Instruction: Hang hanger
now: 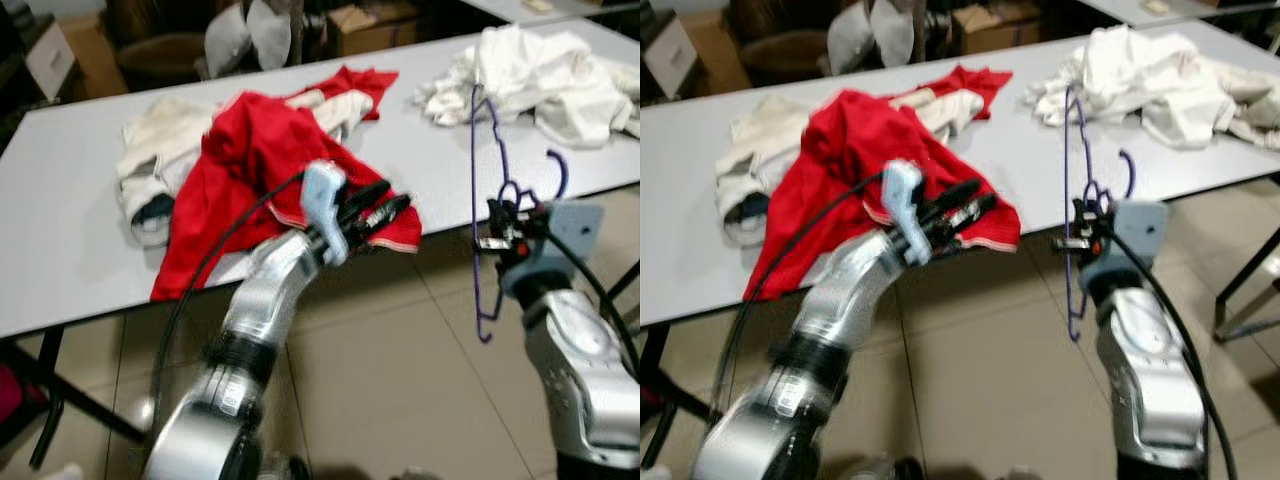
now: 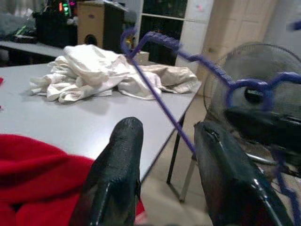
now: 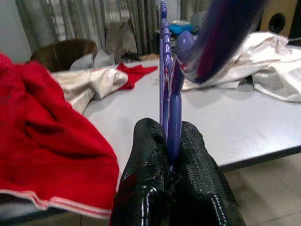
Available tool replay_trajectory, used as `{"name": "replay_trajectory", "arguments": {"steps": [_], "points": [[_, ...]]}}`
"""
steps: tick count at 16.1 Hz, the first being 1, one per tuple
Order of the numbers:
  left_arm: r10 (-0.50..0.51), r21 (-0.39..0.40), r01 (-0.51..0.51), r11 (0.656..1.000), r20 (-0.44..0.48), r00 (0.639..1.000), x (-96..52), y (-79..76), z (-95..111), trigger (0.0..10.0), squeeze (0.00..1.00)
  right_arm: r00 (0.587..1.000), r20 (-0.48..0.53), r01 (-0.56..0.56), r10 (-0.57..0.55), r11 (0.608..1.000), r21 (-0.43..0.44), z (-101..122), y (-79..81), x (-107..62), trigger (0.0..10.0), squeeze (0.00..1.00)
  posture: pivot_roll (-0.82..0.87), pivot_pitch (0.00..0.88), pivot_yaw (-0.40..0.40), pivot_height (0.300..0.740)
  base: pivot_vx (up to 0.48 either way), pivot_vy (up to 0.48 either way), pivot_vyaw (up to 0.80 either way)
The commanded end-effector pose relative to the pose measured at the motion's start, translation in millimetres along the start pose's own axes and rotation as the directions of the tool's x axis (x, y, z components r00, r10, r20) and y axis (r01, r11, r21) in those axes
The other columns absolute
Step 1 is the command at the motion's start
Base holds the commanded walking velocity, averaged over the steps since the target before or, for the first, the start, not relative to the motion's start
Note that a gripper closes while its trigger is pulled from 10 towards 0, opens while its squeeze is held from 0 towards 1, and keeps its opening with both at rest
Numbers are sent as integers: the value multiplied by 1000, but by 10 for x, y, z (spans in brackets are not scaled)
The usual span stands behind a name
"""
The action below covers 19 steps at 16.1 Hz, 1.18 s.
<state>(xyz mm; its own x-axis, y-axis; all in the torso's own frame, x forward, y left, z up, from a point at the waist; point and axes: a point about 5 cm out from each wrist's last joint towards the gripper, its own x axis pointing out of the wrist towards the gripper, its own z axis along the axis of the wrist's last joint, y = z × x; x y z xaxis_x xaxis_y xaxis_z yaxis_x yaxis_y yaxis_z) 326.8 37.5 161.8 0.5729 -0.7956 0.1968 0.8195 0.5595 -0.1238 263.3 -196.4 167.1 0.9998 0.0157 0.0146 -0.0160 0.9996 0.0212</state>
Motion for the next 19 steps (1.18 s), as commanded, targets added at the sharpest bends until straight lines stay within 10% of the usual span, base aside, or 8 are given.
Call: {"name": "replay_trajectory", "arguments": {"steps": [1,3,5,8,12,19], "points": [[-10,65,9,998,5,1000,-45,-27,91,10000,0,1000,-1,-25,25,1000,2,24,25,-21,10000,0,-219,44,91,740,0,0,0],[80,154,-80,985,7,997,-276,28,114,10000,0,999,-23,-41,41,999,-9,3,24,-55,10000,0,-205,55,82,740,0,0,0],[444,331,-434,838,49,895,-987,243,150,10000,0,997,-58,-45,43,998,-40,-96,6,-188,10000,0,-194,61,70,740,0,0,0],[622,322,-598,734,36,782,-1546,154,63,10000,0,998,-66,-16,13,999,-47,-163,-90,-282,10000,0,-187,58,48,740,92,0,-748],[687,371,-652,661,50,725,-1507,110,49,10000,0,993,-59,-103,98,990,-92,-142,22,-154,10000,0,-170,61,48,740,320,0,-395],[671,421,-611,670,9,742,-1445,74,54,10000,0,983,-79,-175,168,979,-101,-212,107,-197,10000,0,-165,80,67,740,391,0,0]]}}
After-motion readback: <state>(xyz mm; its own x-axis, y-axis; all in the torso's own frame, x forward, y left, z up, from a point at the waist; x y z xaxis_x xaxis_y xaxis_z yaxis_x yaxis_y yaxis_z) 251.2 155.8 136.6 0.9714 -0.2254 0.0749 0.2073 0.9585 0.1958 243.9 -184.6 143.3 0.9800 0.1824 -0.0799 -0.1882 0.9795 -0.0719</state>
